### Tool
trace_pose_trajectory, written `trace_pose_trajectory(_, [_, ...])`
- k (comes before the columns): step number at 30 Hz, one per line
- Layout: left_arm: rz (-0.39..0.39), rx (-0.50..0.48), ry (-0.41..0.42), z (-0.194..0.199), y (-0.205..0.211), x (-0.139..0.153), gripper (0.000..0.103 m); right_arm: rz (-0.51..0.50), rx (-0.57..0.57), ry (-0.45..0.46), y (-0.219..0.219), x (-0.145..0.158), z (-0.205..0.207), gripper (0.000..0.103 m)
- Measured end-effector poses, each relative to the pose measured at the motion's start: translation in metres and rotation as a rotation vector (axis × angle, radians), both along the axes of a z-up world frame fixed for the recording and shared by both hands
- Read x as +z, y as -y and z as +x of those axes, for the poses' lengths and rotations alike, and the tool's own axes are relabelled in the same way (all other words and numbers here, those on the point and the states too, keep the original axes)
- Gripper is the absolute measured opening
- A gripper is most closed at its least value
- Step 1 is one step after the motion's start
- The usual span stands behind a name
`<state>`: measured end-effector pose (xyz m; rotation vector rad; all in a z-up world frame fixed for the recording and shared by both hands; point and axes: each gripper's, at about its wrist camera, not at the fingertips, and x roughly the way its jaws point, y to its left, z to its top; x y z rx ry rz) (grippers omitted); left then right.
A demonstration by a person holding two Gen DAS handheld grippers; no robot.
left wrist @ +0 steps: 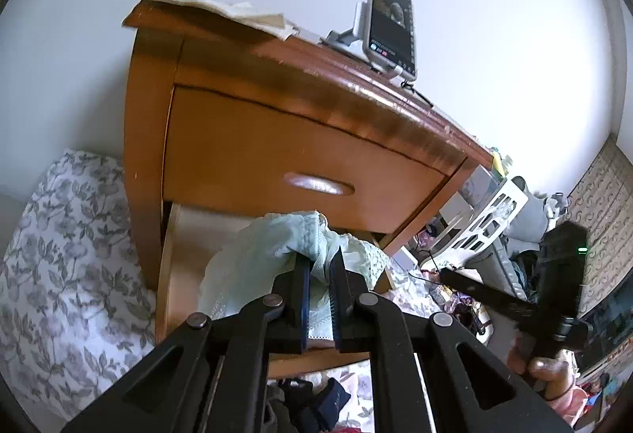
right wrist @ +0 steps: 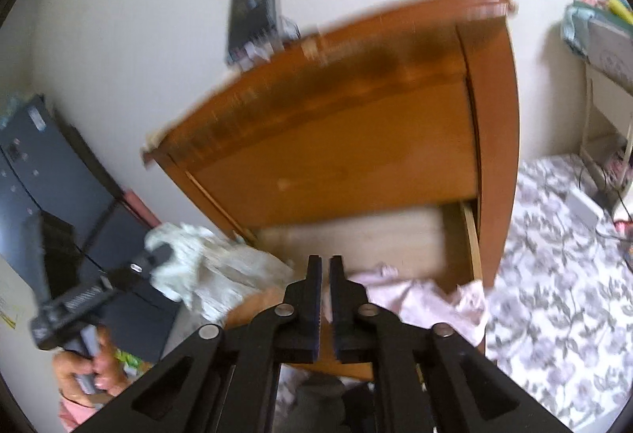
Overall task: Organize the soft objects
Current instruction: 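Pull the green cloth and pink clothes up out of the drawer, then lift both held garments clear of the drawer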
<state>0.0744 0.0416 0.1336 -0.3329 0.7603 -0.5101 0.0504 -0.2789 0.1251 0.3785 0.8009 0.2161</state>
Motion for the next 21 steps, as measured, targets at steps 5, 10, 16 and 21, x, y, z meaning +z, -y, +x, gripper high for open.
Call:
trace_pose_trajectory(5, [0.01,0.011,-0.023,-0.003,-0.004,-0.009,0.008,-0.121,-0.036,-0.157,-0.001,-0.035,0.025,0.016])
trace_pose_trajectory(10, [0.008,0.014,-0.044,0.002,-0.005,-0.019,0.008,-0.188,0.01,-0.279,-0.004,-0.068,0.045,0.046])
trace_pose_trajectory(16, [0.015,0.005,-0.069,0.009,-0.003,-0.03,0.008,-0.285,0.068,-0.374,-0.019,-0.099,0.062,0.062])
trace_pose_trajectory(21, [0.012,0.005,-0.09,0.015,-0.004,-0.039,0.008,-0.382,0.084,-0.431,-0.033,-0.122,0.074,0.062])
